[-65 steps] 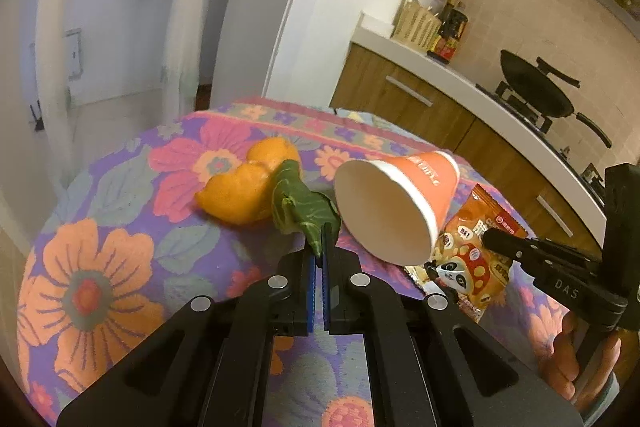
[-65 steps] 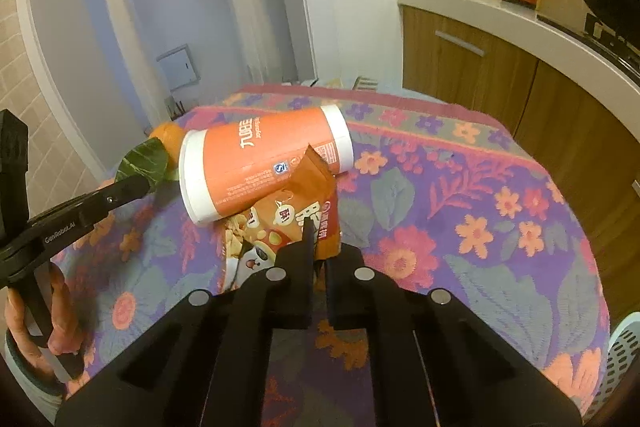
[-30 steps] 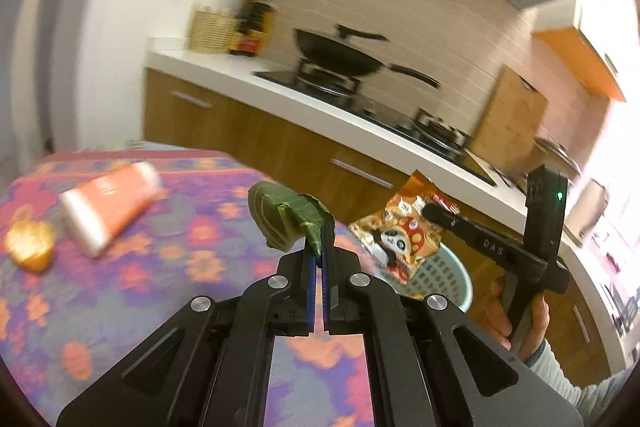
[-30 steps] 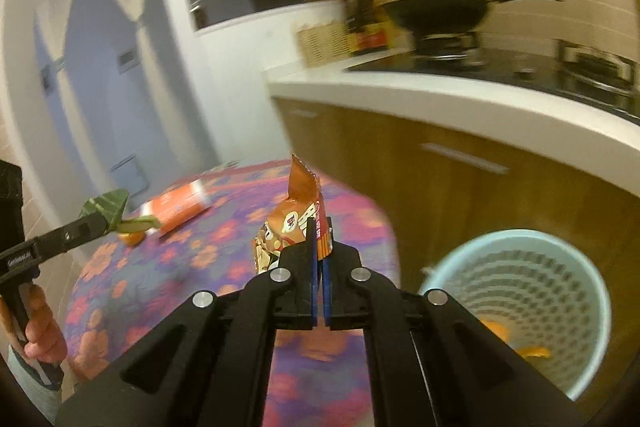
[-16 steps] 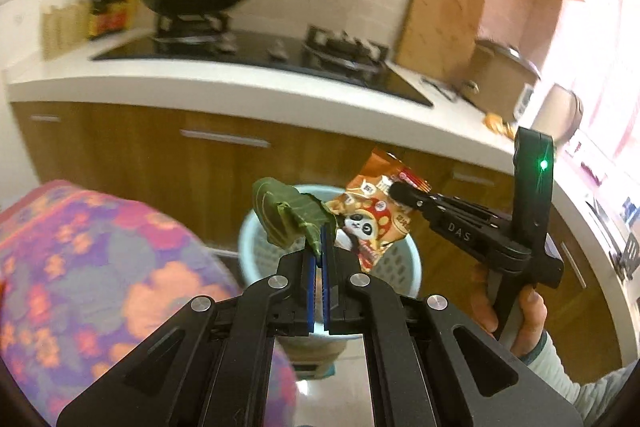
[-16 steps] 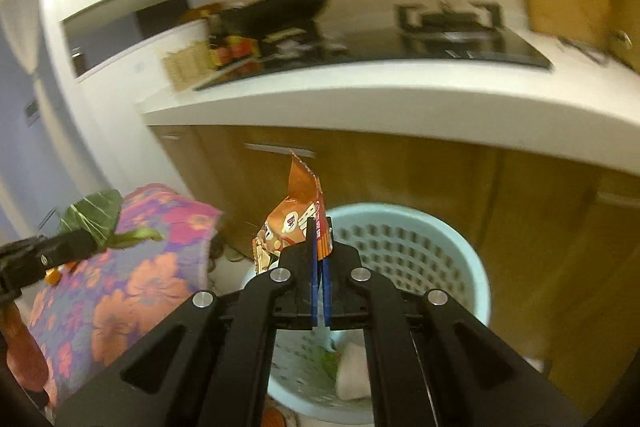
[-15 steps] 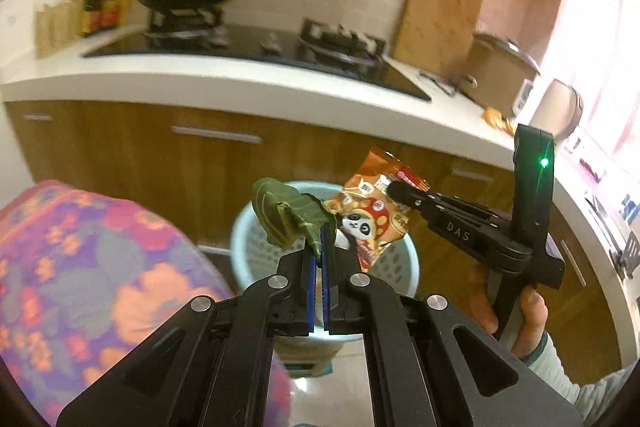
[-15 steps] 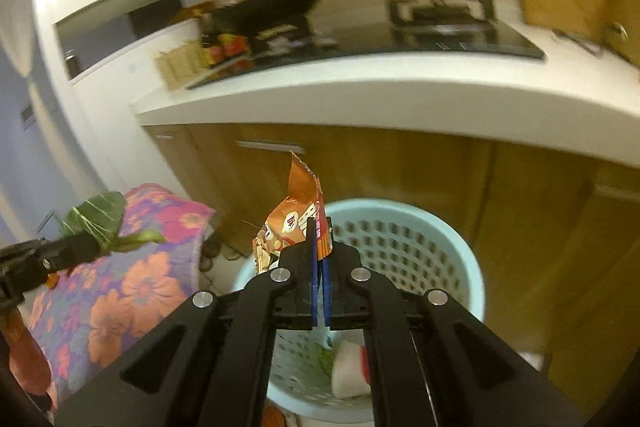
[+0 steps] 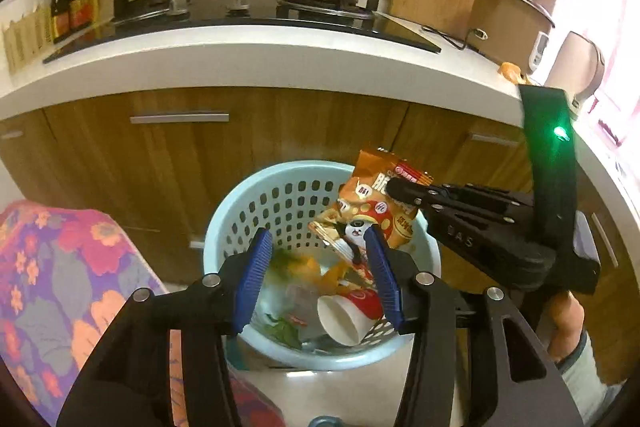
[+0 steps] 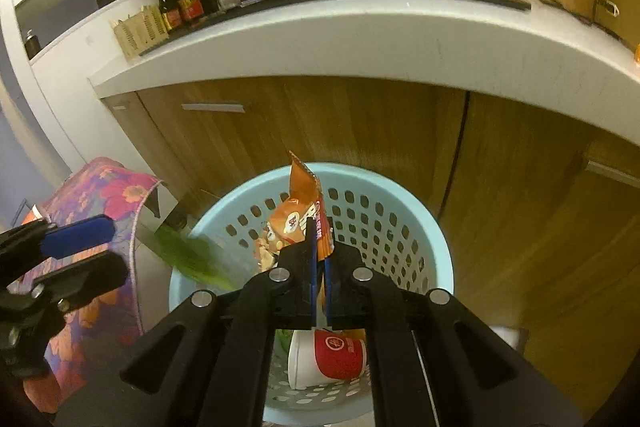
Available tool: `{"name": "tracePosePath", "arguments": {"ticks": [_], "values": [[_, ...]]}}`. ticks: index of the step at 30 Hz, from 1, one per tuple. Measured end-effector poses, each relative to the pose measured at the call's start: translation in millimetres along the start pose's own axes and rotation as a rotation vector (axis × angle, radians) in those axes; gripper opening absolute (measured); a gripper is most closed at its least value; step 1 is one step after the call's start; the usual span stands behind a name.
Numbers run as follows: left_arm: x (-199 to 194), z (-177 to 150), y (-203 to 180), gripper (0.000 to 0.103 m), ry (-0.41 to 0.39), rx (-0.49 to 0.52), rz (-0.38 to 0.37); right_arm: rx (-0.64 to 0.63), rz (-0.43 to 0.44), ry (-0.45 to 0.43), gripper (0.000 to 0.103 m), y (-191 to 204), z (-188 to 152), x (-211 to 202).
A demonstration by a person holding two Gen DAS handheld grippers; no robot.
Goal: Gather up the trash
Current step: 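Move both open tools back over the table, then grasp the yellow peel piece with the left tool while the right tool grasps the orange paper cup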
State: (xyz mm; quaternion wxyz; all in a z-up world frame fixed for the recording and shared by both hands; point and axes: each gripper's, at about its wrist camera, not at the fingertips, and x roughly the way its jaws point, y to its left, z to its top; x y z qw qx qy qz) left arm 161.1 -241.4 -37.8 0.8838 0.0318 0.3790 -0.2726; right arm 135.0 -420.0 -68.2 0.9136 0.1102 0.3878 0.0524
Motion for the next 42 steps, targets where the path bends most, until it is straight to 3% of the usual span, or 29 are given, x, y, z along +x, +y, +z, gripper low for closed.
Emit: {"name": "tracePosePath", "arguments": {"ticks": [5,9,16,19,22,24,25,27,31,34,38,42], "values": [[-9,-4,10,0.047,-0.011,-0.026,-0.001,0.016,0.016,0.029,0.011,-5,-1,5],[-25,-8,20,0.047,-0.035,-0.059,-0.001,0.003,0.002,0.039,0.03,3,-1,6],[-78,-22,42,0.047,-0.123,-0.085,0.057,-0.005,0.037,-0.029,0.033,21,3,-18],[-114,-29,59,0.047,-0.174,-0.121,0.087,-0.024,0.094,-0.073,0.044,41,7,-34],[-155,-40,77,0.054,-0.24,-0.168,0.129,-0.053,0.155,-0.124,0.05,72,7,-51],[-179,-54,88,0.068,-0.286,-0.206,0.176,-0.06,0.243,-0.125,0.05,95,3,-56],[-192,-63,94,0.069,-0.312,-0.228,0.193,-0.079,0.296,-0.12,0.051,116,-3,-58],[-217,-84,109,0.069,-0.343,-0.274,0.229,-0.118,0.32,-0.121,0.056,145,-10,-59],[-268,-124,142,0.069,-0.39,-0.365,0.34,-0.225,0.38,-0.1,0.057,213,-26,-59],[-311,-153,171,0.074,-0.429,-0.439,0.442,-0.28,0.438,-0.059,0.066,259,-34,-55],[-356,-192,221,0.074,-0.422,-0.564,0.618,-0.359,0.498,-0.019,0.07,310,-41,-49],[-364,-215,273,0.074,-0.388,-0.678,0.646,-0.422,0.526,0.042,0.07,365,-48,-33]]}}
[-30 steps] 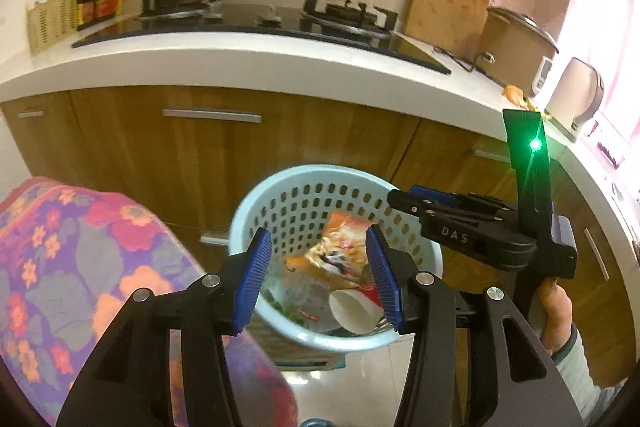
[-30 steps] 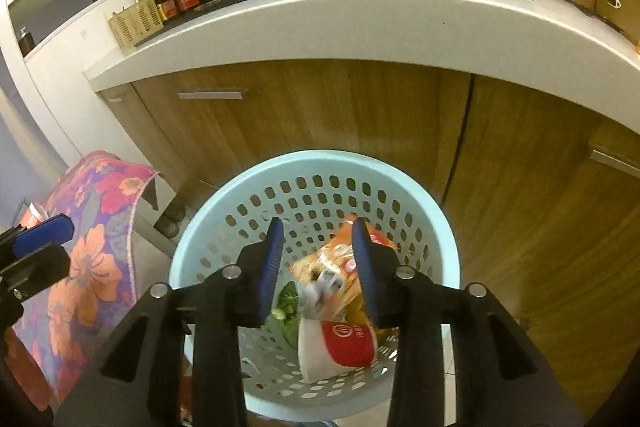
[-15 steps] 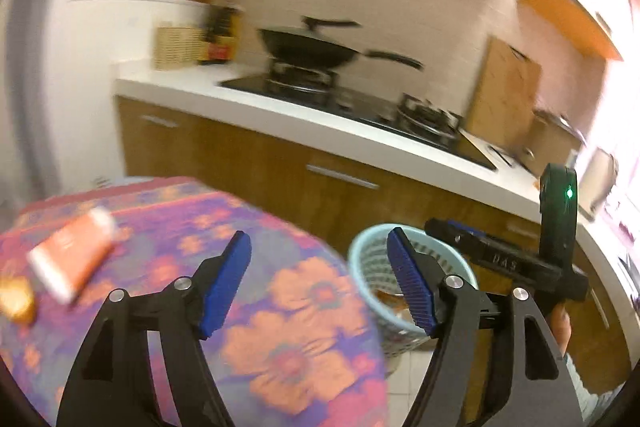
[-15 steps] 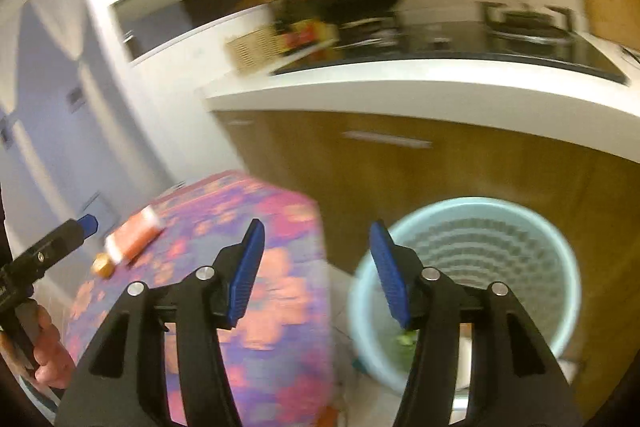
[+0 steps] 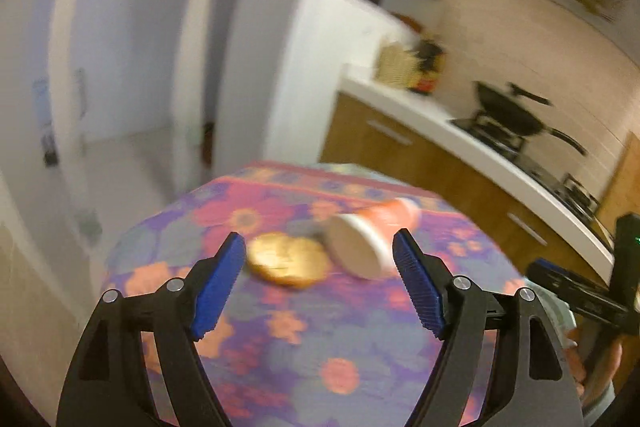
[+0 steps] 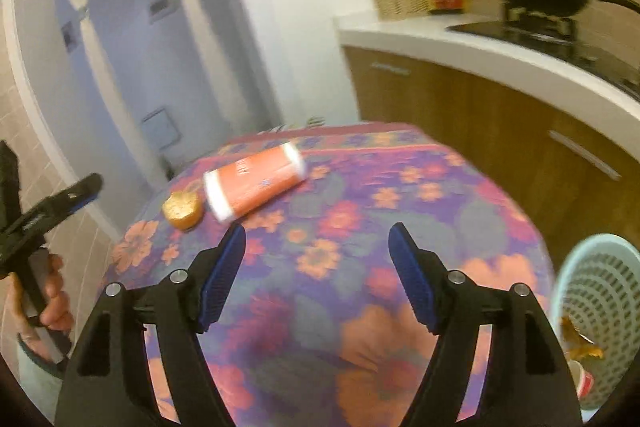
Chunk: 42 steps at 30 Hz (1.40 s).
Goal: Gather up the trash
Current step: 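Grasp the yellow peel piece with the left tool while the right tool grasps the orange paper cup, then carry the peel and orange cup over the wastebasket and open both tools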
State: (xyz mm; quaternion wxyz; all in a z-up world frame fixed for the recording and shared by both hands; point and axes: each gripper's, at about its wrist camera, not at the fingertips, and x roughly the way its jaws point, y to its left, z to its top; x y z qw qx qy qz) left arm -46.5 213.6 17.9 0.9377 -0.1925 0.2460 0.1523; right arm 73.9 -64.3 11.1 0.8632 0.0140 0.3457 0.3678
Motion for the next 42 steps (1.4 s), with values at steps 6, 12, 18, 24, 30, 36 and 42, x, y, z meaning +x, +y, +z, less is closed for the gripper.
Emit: {"name": "tracePosePath", "arguments": {"ticks": [6,12,18,24,30,36,42], "values": [[74,8,55,0.074,0.111,-0.167,-0.058,-0.054,-0.001,0.052,0.07,42,16,48],[119,-20,71,0.068,0.227,-0.177,0.01,-0.081,-0.075,0.062,0.07,76,12,84],[115,-26,79,0.058,0.229,-0.205,-0.046,-0.088,-0.121,0.15,0.07,93,7,126],[121,-29,74,0.046,0.237,-0.186,-0.061,-0.057,-0.208,0.164,0.07,109,7,156],[125,-30,60,0.021,0.258,-0.112,-0.028,0.003,-0.301,0.163,0.028,91,5,164],[124,-32,49,0.004,0.256,-0.035,0.004,0.089,-0.315,0.181,0.01,52,5,154],[116,-30,39,0.002,0.214,0.015,0.006,0.118,-0.252,0.182,0.008,20,0,126]]}}
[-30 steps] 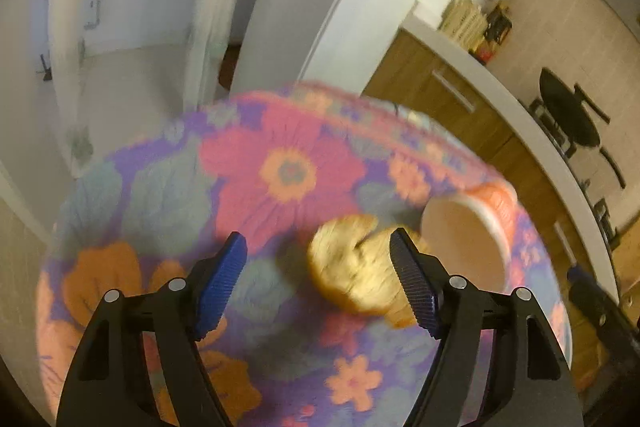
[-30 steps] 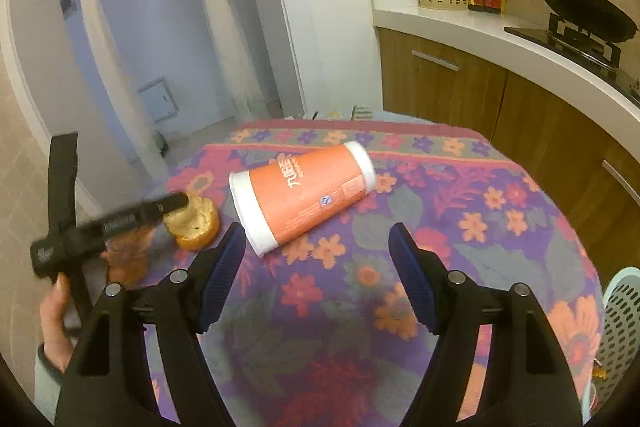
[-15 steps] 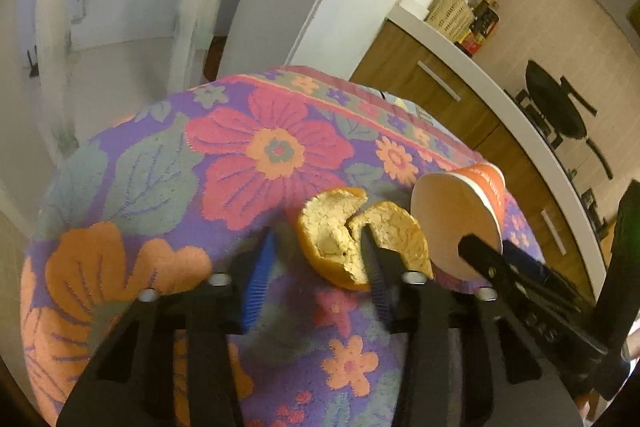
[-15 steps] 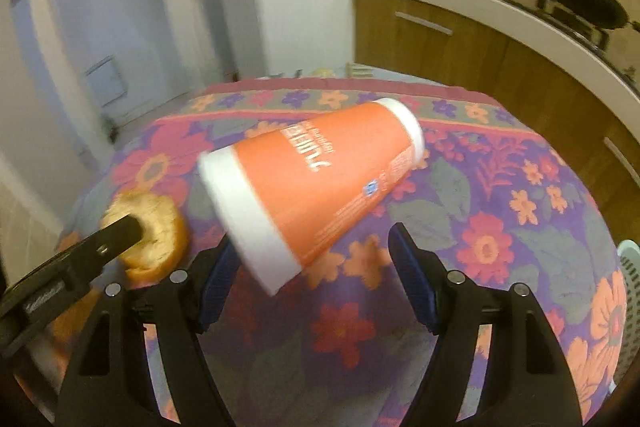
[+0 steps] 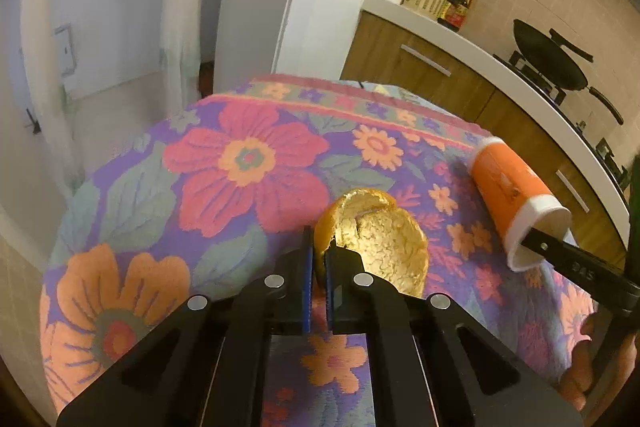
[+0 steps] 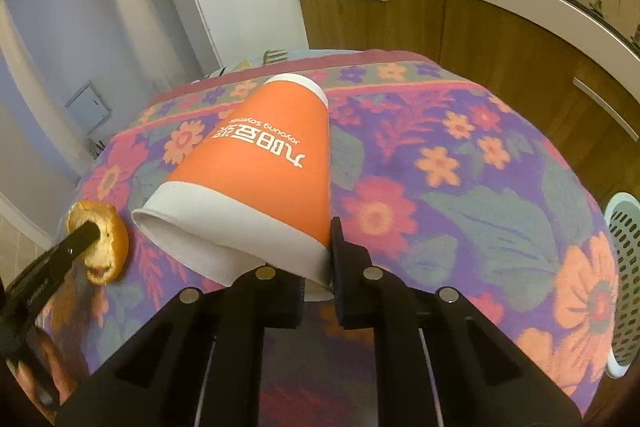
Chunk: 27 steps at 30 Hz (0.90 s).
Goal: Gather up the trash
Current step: 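Carry the peel and orange cup over the wastebasket and open both tools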
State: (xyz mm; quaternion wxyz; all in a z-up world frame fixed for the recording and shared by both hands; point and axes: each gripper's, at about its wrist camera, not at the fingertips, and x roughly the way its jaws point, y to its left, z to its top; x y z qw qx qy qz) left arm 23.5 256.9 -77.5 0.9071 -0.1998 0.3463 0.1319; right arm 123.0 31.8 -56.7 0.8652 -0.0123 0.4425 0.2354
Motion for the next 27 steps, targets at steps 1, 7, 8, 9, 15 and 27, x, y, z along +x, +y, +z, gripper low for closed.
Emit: {"name": "tracePosePath", "arguments": {"ticks": [1,7,8,9,15,27], "values": [[-4,0,1,0.002,-0.016,-0.008,-0.011,0.008,0.017,0.005,0.008,-8,-2,-5],[-30,-5,-11,0.002,-0.067,-0.05,-0.136,0.017,0.059,-0.048,0.008,-44,-13,-41],[-37,-4,-20,0.002,-0.071,-0.034,-0.164,0.012,0.06,-0.066,0.008,-49,-15,-49],[-40,-5,-27,0.002,-0.075,-0.021,-0.174,0.006,0.061,-0.083,0.008,-54,-17,-55],[-62,-5,-81,0.002,-0.087,0.061,-0.256,0.008,0.034,-0.184,0.008,-96,-33,-104],[-76,-24,-228,0.002,-0.066,0.283,-0.371,0.026,-0.054,-0.353,0.008,-191,-73,-192]]}}
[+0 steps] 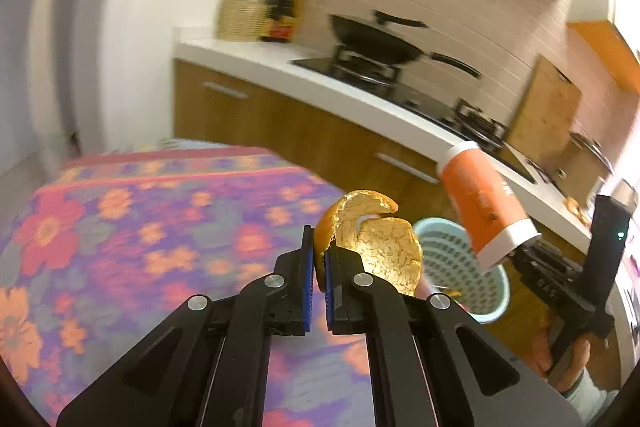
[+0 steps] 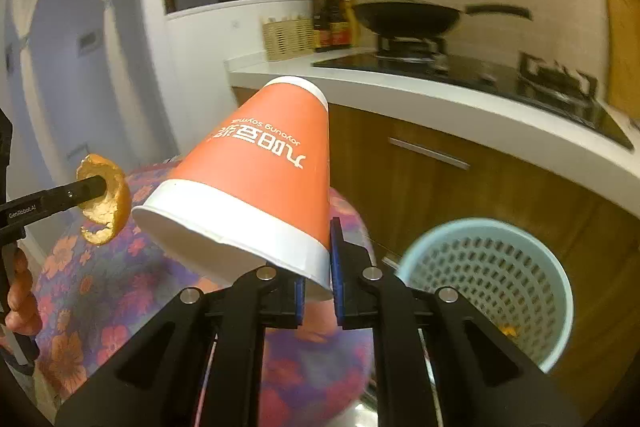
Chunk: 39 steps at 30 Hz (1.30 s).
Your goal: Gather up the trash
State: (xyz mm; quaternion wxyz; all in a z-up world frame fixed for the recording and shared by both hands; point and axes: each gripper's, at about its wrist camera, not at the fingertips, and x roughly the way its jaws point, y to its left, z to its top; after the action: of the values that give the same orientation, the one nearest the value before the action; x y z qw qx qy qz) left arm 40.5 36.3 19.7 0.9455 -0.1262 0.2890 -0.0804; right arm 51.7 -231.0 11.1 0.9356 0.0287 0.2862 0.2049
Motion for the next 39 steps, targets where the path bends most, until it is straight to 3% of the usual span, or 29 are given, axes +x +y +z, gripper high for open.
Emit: {"name": "tracePosePath", "arguments": {"ticks": [3,11,15,19,26,28,29,35,39], "values": [[14,4,-41,0.002,-0.015,0.045,-0.031,0.167,0.081,0.074,0.008,-56,-5,1],[74,9,-127,0.002,0.053,0.13,-0.119,0.323,-0.028,0.101,0.008,-147,-27,-9],[107,7,-154,0.002,0.102,0.145,-0.137,0.401,-0.068,0.147,0.008,-176,-40,-5],[132,5,-170,0.002,0.115,0.114,-0.135,0.562,-0.075,0.238,0.008,-207,-55,12],[166,2,-191,0.003,0.158,0.107,-0.126,0.609,-0.16,0.273,0.012,-220,-68,21],[174,0,-199,0.028,0.179,0.13,-0.146,0.643,-0.14,0.315,0.036,-228,-76,29],[176,-3,-203,0.048,0.177,0.147,-0.13,0.66,-0.133,0.339,0.055,-230,-80,34],[173,-18,-199,0.049,0.187,0.201,-0.125,0.647,-0.132,0.345,0.057,-228,-91,32],[154,-16,-181,0.057,0.155,0.183,-0.132,0.576,-0.166,0.295,0.057,-217,-74,21]]}}
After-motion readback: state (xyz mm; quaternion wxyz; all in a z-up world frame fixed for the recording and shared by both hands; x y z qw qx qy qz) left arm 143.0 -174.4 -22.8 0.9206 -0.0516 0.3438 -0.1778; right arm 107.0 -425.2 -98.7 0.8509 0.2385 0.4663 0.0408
